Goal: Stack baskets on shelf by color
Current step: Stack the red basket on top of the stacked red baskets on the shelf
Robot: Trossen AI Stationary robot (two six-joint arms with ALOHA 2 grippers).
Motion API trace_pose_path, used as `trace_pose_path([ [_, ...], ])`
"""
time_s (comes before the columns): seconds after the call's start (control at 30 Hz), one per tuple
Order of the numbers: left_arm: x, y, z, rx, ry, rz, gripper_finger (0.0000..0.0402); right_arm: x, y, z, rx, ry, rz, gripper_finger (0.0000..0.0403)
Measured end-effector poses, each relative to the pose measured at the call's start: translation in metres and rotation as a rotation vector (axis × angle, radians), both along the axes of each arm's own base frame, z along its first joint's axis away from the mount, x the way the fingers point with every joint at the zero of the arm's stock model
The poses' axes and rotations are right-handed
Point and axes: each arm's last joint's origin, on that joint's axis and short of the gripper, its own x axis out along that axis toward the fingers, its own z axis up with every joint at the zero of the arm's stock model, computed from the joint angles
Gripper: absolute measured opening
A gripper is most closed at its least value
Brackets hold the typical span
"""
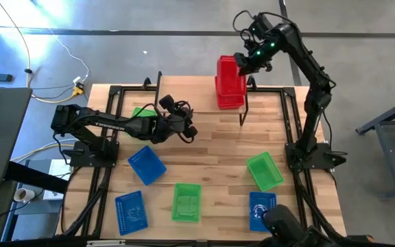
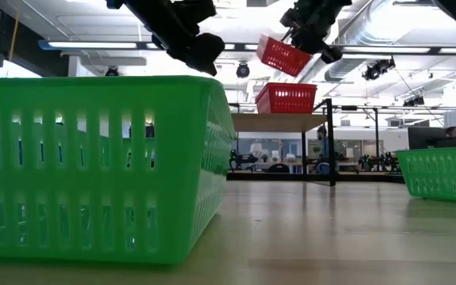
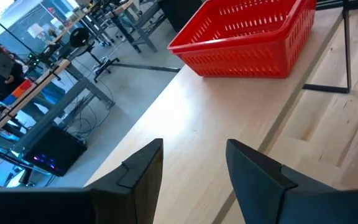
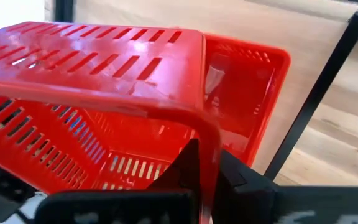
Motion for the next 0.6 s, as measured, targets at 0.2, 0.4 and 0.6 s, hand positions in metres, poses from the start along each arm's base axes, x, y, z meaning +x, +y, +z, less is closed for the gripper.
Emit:
trace_pose_path([
  [0.2,0.000,0.000,0.000,0.000,0.000,0.000,0.0168,0.004,-0.001,-0.018,0.054,0.062,-0.009,0.0000],
  [0.4,0.000,0.000,0.000,-0.002,0.004,0.000,0.0168,0.004,-0.004,-0.032,0.064,0.134,-0.025,0.0000],
  [0.6,0.000,0.000,-0.001,-0.001,0.005,0.002,0.0168,0.005,-0.004,-0.041,0.080,0.162,-0.021,0.0000],
])
